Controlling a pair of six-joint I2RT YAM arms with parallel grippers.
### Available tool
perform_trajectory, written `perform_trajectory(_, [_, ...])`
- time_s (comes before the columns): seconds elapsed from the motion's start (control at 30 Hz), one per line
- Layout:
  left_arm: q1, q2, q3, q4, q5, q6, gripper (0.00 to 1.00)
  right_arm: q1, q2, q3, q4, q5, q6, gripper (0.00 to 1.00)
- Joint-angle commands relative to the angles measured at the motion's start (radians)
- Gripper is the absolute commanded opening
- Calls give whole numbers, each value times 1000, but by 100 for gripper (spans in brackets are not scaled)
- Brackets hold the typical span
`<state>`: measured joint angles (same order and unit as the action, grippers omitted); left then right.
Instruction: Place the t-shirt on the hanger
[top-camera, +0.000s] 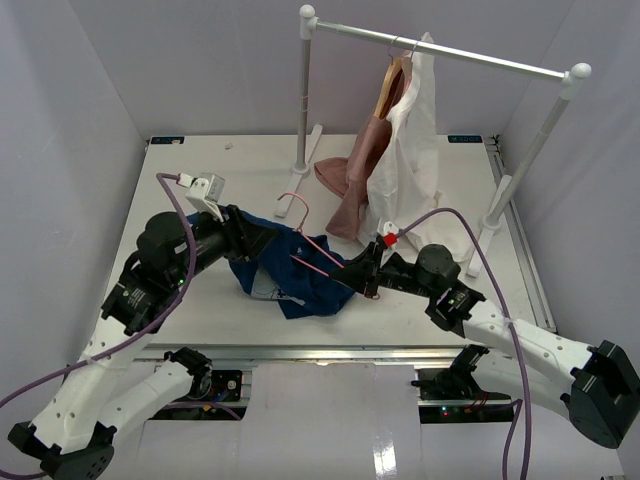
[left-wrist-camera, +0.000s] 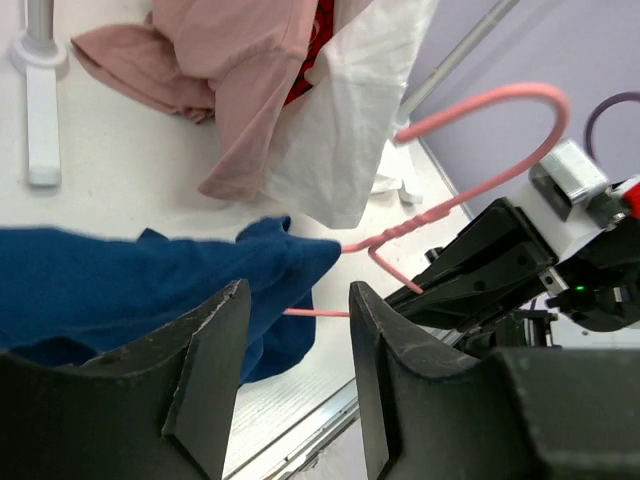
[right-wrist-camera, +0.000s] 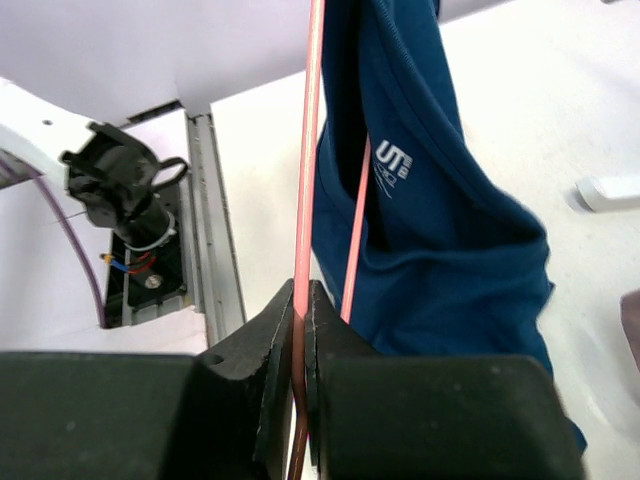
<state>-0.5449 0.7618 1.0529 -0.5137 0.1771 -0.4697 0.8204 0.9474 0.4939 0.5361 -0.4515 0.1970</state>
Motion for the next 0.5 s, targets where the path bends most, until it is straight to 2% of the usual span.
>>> perform_trajectory(0.0, [2,-1,129,-157,19,165,58,8,-36,-15,198,-70,4,8])
perform_trajectory(0.2, [2,-15,153,-175,46,473,59,8,-62,-54,198,-104,5,8])
perform_trajectory(0.47, [2,-6,90,-207,331,866,60,6,-56,4,84,-219,-45,8])
